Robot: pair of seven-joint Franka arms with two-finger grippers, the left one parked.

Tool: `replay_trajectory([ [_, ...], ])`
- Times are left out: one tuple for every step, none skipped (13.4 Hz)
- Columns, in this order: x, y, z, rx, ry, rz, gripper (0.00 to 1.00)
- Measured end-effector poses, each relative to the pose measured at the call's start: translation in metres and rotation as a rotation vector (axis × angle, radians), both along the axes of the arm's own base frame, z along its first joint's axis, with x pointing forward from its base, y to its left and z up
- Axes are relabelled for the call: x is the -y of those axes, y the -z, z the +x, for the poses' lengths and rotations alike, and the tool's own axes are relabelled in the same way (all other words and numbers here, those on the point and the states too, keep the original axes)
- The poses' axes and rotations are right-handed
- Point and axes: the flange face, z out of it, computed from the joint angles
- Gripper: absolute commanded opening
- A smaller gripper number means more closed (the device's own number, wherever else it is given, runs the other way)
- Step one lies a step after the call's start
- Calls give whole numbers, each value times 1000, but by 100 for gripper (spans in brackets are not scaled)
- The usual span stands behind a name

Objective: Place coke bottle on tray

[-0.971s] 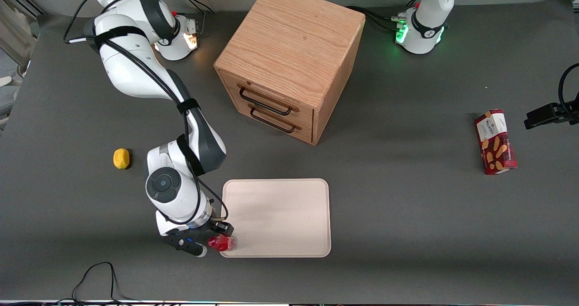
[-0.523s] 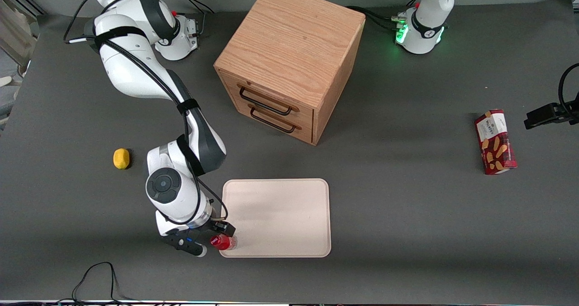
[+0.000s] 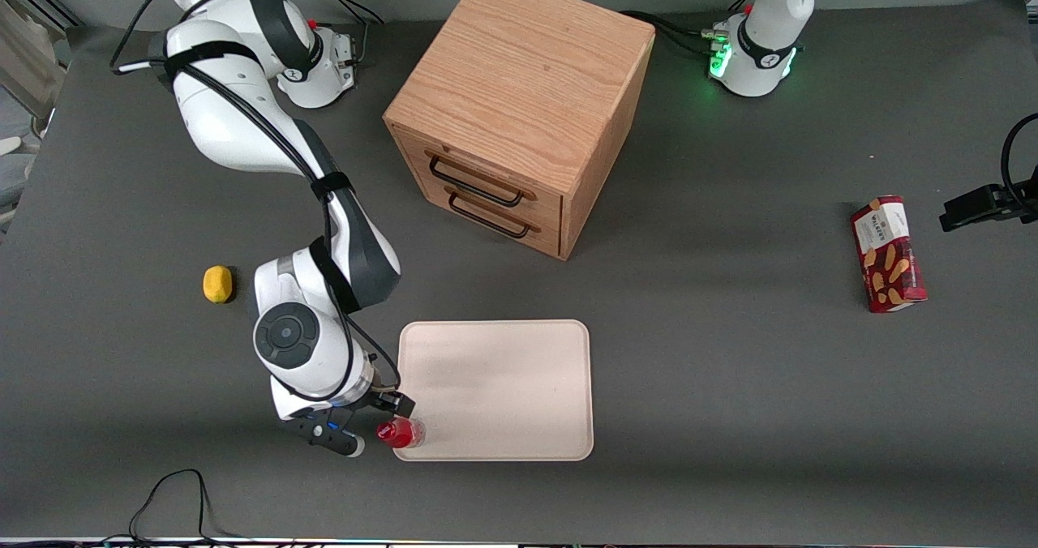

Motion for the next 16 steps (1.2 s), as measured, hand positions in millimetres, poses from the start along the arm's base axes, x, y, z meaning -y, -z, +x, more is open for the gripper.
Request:
replay_trajectory([
  [2, -11, -5, -21, -5, -10, 100],
  [4, -23, -10, -36, -18, -18, 100],
  [9, -35, -16, -50, -35, -22, 100],
  [18, -48, -24, -63, -58, -18, 100],
  [32, -62, -33, -83, -85, -7, 100],
  [50, -77, -44, -104, -116, 4, 100],
  [73, -93, -56, -122, -145, 11, 100],
  [97, -108, -70, -136, -173, 17, 100],
  [122, -121, -85, -148, -203, 24, 100],
  [148, -132, -103, -164, -239, 27, 100],
  [172, -140, -121, -177, -274, 25, 100],
  [193, -145, -138, -190, -309, 24, 100],
  [210, -150, -154, -204, -338, 25, 100],
  [223, -155, -166, -223, -361, 28, 100],
  [232, -160, -175, -238, -381, 33, 100],
  [239, -167, -182, -255, -398, 38, 100],
])
